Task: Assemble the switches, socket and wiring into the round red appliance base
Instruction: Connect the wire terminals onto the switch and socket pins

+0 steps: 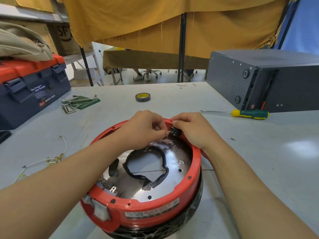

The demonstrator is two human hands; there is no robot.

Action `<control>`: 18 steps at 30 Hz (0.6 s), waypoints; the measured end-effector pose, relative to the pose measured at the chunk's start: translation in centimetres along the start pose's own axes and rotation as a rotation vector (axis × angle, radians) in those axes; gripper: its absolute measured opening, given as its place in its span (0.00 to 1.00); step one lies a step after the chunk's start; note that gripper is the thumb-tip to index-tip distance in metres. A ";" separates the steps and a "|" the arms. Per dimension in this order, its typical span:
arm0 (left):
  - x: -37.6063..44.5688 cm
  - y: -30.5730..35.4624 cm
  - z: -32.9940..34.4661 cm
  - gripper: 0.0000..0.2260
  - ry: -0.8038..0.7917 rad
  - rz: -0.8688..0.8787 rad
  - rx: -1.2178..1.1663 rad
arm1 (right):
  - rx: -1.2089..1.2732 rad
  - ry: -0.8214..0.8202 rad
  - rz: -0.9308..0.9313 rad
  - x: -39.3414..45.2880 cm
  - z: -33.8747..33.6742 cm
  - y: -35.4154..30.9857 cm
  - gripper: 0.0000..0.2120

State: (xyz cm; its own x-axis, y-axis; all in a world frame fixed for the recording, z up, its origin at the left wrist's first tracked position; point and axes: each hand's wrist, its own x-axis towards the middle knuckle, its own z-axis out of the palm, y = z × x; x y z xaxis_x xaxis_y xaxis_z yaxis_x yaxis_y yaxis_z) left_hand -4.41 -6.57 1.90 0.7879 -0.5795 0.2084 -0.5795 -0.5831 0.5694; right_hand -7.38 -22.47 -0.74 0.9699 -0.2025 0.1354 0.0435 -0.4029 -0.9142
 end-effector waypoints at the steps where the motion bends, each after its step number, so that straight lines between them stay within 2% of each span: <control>1: 0.0 0.1 0.1 0.03 0.005 -0.003 0.002 | 0.000 0.002 0.001 0.0 0.0 0.0 0.09; 18: -0.2 0.8 1.0 0.05 0.102 0.028 0.128 | 0.035 0.045 0.010 -0.5 0.2 -0.3 0.09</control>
State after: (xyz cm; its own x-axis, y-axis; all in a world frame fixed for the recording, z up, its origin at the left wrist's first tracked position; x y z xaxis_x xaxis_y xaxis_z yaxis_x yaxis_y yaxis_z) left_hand -5.24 -7.47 1.47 0.7843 -0.5398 0.3058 -0.6183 -0.6393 0.4572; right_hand -7.81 -22.05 -0.57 0.9586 -0.2463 0.1427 0.0434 -0.3690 -0.9284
